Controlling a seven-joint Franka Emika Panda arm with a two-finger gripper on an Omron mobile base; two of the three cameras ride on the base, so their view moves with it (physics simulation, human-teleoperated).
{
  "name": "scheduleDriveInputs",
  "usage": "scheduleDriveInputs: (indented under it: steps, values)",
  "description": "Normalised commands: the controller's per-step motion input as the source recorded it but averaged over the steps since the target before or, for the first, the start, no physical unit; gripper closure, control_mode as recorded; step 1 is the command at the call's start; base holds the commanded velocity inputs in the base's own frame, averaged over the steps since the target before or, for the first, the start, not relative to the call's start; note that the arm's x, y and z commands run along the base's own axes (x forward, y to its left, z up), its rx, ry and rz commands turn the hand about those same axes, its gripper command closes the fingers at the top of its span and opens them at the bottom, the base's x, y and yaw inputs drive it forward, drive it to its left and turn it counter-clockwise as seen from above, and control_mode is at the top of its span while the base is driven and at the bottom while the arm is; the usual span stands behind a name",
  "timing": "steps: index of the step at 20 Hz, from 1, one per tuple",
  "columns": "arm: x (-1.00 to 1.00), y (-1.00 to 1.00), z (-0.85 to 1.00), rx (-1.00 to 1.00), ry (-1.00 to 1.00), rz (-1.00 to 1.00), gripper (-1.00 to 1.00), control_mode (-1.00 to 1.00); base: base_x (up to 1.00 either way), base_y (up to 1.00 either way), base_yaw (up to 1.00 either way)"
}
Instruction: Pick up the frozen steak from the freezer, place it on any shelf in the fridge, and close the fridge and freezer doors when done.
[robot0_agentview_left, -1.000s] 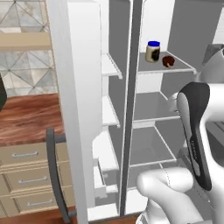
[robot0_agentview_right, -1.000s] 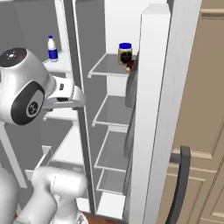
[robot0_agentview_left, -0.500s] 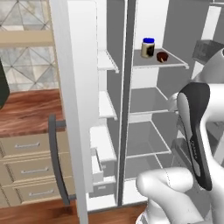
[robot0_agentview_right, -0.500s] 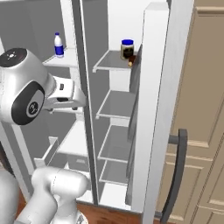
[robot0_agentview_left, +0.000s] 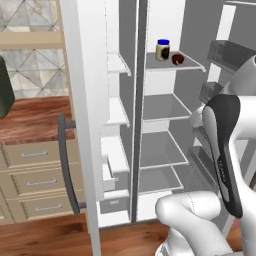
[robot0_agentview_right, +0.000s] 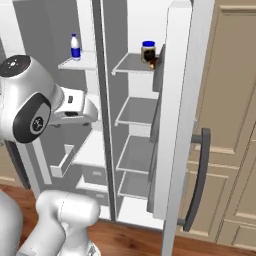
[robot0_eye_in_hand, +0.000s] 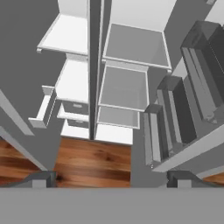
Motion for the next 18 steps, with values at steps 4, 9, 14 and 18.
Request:
scheduleDriveInputs:
  steps: [4,9,14,18]
  values:
    - [0.00,0.00,0.00,0.00,0.00,0.00,-1.00,1.00,-0.49,0.00,0.00]
    - [0.00,0.00,0.00,0.00,0.00,0.00,-1.00,1.00,-0.49,0.00,0.00]
    - [0.00,0.00,0.00,0.00,0.00,0.00,-1.00,1.00,-0.47,0.00,0.00]
    - [-0.30,0.00,0.00,0.00,0.00,0.00,-1.00,-1.00,-0.09,0.00,0.00]
